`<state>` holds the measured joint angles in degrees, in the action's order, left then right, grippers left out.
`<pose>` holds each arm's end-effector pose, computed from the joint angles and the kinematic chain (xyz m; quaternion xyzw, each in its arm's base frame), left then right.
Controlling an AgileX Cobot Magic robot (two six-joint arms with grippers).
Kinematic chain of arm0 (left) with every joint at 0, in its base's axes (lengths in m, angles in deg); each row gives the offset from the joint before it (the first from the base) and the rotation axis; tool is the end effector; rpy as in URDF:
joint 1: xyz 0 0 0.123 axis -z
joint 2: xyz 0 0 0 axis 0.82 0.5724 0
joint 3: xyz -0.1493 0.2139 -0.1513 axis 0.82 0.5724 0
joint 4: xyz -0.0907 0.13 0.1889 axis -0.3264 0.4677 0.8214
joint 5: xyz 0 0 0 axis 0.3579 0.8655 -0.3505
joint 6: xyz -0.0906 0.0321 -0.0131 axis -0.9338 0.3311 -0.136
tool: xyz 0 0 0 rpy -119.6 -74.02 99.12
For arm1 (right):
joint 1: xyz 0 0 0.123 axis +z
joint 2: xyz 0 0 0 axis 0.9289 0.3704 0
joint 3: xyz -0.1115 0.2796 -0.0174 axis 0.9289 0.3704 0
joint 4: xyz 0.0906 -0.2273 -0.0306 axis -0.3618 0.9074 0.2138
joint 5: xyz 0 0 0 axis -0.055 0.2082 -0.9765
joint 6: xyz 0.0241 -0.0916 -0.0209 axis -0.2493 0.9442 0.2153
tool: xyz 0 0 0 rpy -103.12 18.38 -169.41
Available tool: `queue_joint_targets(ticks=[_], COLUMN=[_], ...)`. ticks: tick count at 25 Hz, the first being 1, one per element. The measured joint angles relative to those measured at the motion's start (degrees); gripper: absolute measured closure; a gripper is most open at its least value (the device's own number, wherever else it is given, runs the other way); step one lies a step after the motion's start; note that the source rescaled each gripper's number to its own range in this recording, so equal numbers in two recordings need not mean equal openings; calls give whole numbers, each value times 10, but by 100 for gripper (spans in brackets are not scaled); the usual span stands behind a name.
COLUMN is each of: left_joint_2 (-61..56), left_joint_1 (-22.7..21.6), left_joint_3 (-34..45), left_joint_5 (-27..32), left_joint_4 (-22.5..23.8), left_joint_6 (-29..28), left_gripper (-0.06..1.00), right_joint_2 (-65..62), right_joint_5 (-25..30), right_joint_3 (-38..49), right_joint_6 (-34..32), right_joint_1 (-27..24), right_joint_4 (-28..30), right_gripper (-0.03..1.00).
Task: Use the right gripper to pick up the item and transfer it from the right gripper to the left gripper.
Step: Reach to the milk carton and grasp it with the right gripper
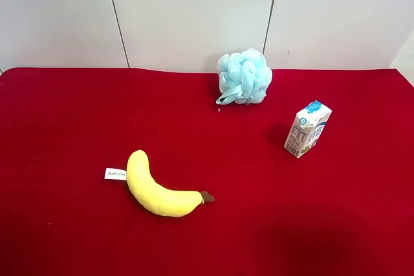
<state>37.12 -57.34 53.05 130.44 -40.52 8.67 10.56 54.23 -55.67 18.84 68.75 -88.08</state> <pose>-0.0228 -0.0047 0.2749 -0.0013 0.8487 -0.0033 0.5288 -0.0193 -0.0008 0.2668 -0.0036 0.8583 -0.0015 0.5132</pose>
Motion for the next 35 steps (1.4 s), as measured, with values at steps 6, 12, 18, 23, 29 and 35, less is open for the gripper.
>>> queue_joint_targets(ticks=[6, 12, 18, 23, 29, 35], left_joint_2=[0, 0, 0, 0, 0, 0], left_joint_1=[0, 0, 0, 0, 0, 0], left_joint_3=[0, 0, 0, 0, 0, 0], left_joint_5=[0, 0, 0, 0, 0, 0], left_joint_4=[0, 0, 0, 0, 0, 0], left_joint_6=[0, 0, 0, 0, 0, 0], left_gripper=[-6, -6, -6, -6, -6, -6], right_joint_2=[0, 0, 0, 0, 0, 0], right_joint_5=[0, 0, 0, 0, 0, 0], right_joint_3=[0, 0, 0, 0, 0, 0], right_joint_6=[-3, -3, -3, -3, -3, 0], right_joint_1=[0, 0, 0, 0, 0, 0], right_joint_4=[0, 0, 0, 0, 0, 0], right_gripper=[-3, -3, -3, -3, -3, -3])
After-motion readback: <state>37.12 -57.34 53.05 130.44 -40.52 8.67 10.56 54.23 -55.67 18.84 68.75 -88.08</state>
